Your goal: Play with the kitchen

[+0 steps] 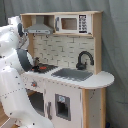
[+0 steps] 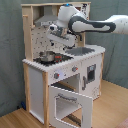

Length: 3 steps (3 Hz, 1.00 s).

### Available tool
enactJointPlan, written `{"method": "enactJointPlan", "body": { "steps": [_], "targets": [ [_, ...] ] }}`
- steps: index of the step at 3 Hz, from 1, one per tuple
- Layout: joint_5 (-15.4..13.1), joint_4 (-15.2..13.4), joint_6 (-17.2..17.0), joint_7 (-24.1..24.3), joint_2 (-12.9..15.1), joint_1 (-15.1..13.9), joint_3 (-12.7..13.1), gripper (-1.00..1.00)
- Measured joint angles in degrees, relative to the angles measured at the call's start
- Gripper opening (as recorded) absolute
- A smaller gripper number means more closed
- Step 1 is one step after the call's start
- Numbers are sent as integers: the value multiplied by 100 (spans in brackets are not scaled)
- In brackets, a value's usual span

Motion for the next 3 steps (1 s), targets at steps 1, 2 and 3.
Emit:
{"method": "enactJointPlan", "body": {
  "steps": [1, 2, 3],
  "targets": [
    [52, 295, -218, -29, -123, -338, 254, 100],
    [60, 518, -450, -34, -183, -707, 584, 100],
    [61, 538, -643, -36, -249, -1115, 959, 100]
  ]
}}
